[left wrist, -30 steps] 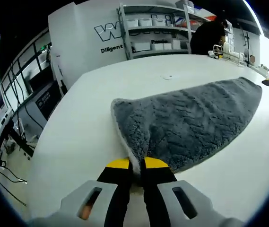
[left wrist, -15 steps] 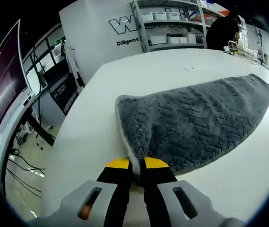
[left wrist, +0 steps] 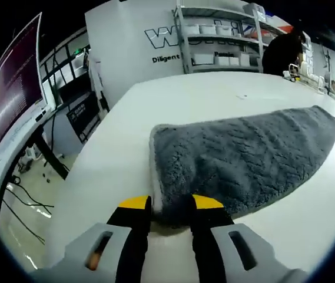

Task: Open the folded towel by lifting each exposed corner and separating the folded layers until the towel lies flat within the target outline without major curled edges

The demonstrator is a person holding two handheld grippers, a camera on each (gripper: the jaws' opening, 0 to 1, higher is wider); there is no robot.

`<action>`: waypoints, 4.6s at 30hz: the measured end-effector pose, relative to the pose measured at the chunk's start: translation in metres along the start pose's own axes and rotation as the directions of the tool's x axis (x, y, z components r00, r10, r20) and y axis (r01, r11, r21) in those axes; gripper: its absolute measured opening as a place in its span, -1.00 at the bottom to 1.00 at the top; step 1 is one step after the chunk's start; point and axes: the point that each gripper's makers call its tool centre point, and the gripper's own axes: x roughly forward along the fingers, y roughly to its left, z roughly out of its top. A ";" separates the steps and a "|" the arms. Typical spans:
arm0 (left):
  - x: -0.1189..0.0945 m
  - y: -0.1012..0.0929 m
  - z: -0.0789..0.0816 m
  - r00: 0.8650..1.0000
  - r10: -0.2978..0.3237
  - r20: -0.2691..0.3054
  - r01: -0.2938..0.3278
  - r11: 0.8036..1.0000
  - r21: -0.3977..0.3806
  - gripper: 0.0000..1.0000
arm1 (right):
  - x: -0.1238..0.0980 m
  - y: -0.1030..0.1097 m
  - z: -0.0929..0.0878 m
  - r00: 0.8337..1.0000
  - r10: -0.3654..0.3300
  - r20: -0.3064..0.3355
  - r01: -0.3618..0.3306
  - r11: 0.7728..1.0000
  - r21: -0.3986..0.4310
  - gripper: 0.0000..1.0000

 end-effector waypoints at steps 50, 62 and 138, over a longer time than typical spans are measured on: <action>0.099 -0.003 0.072 0.982 -0.161 0.103 0.153 0.985 0.082 -0.62 | 0.000 -0.095 0.013 0.989 -0.145 -0.002 0.145 0.987 0.066 0.61; 0.105 0.000 0.075 0.987 -0.131 0.093 0.118 0.983 0.137 -0.98 | 0.005 -0.134 0.024 0.981 -0.189 -0.034 0.191 0.980 0.050 0.37; -0.026 0.005 0.079 0.949 -0.086 0.303 0.054 0.992 0.111 -0.99 | -0.026 -0.183 0.036 0.941 -0.309 0.137 0.326 0.937 -0.125 -0.95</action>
